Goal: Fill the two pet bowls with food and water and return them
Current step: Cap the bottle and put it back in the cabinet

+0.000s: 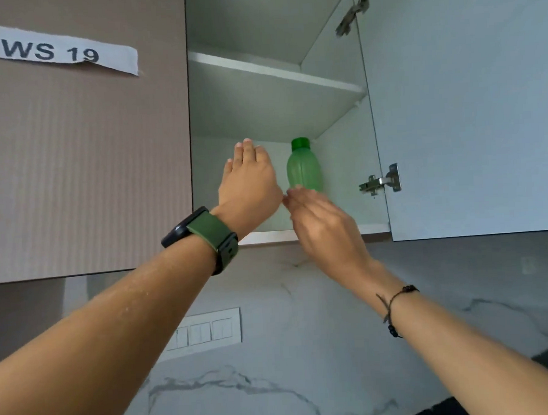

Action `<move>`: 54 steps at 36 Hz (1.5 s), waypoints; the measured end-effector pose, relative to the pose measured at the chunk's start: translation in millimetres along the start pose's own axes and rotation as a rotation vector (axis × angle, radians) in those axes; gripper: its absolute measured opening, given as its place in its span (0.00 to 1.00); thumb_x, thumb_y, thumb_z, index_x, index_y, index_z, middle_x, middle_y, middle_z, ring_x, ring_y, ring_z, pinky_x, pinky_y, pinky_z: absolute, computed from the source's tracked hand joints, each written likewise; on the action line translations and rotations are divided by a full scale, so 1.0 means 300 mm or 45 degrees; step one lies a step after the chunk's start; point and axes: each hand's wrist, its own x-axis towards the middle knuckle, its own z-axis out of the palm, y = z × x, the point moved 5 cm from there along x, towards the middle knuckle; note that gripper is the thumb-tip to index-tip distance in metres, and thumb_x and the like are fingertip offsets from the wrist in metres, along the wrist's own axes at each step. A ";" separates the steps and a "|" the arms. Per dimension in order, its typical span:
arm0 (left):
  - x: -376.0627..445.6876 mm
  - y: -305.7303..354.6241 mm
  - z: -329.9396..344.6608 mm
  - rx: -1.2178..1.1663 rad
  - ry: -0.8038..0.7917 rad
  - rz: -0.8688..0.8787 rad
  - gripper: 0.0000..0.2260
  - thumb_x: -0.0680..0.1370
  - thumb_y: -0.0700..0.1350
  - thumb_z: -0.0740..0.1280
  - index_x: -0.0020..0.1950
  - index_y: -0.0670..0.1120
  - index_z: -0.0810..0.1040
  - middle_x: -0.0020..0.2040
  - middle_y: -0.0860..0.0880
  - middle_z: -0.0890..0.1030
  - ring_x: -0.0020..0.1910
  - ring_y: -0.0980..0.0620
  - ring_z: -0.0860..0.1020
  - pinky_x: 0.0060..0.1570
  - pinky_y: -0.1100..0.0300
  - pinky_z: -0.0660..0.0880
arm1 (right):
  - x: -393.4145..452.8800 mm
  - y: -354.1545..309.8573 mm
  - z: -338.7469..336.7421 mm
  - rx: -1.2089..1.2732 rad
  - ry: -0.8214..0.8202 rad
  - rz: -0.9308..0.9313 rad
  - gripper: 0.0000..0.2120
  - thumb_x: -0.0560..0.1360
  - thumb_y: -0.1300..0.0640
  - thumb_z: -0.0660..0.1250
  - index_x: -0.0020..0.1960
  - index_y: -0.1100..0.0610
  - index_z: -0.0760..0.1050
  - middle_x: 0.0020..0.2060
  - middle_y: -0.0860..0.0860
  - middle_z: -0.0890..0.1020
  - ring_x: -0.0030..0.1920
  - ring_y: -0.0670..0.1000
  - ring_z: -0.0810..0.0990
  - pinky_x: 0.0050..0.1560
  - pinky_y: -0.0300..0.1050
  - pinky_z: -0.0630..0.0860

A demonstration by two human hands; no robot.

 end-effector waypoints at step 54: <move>-0.197 1.196 -0.337 -0.291 0.763 0.808 0.12 0.68 0.41 0.53 0.35 0.37 0.73 0.45 0.34 0.76 0.45 0.37 0.73 0.47 0.51 0.71 | -0.174 0.524 -1.037 0.324 0.317 0.873 0.04 0.67 0.66 0.67 0.41 0.61 0.74 0.38 0.54 0.76 0.37 0.53 0.73 0.34 0.46 0.66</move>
